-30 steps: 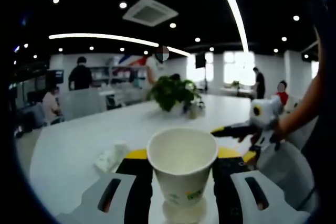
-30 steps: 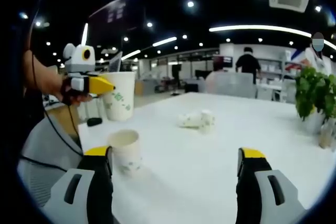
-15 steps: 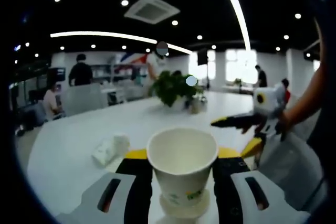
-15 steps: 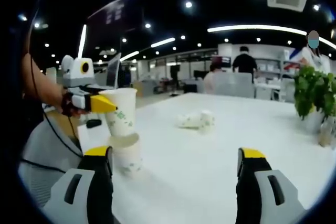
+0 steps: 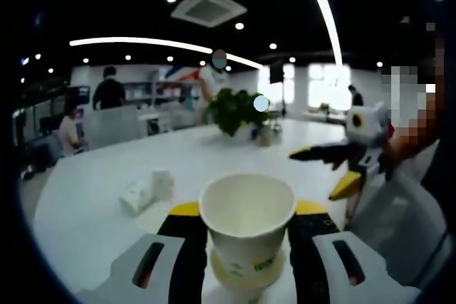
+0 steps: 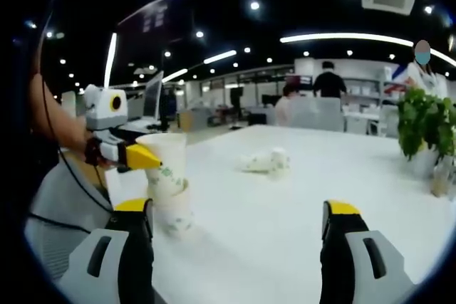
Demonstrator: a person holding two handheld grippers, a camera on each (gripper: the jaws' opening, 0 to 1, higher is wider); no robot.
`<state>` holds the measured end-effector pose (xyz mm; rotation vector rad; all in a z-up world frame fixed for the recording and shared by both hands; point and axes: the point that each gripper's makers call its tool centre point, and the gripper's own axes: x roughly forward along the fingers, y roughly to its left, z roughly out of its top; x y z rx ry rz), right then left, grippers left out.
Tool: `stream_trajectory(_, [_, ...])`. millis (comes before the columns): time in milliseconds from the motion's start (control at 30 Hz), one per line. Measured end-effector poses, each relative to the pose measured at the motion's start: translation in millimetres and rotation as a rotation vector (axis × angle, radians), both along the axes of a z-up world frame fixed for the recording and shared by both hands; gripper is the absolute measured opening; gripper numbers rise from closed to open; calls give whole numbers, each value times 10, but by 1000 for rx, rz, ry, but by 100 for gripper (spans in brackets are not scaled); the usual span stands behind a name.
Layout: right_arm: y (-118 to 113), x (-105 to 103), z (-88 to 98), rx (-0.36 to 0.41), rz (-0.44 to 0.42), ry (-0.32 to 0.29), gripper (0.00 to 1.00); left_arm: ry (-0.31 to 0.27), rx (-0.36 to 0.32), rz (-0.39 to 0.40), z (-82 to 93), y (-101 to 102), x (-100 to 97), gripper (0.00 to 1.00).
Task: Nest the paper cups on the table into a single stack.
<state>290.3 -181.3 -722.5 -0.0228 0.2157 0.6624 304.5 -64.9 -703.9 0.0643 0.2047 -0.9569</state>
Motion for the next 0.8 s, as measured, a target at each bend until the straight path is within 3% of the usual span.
stream_trajectory(800, [65,6,11,-6,21,3,97,41,38,20,-266,58,-28,43])
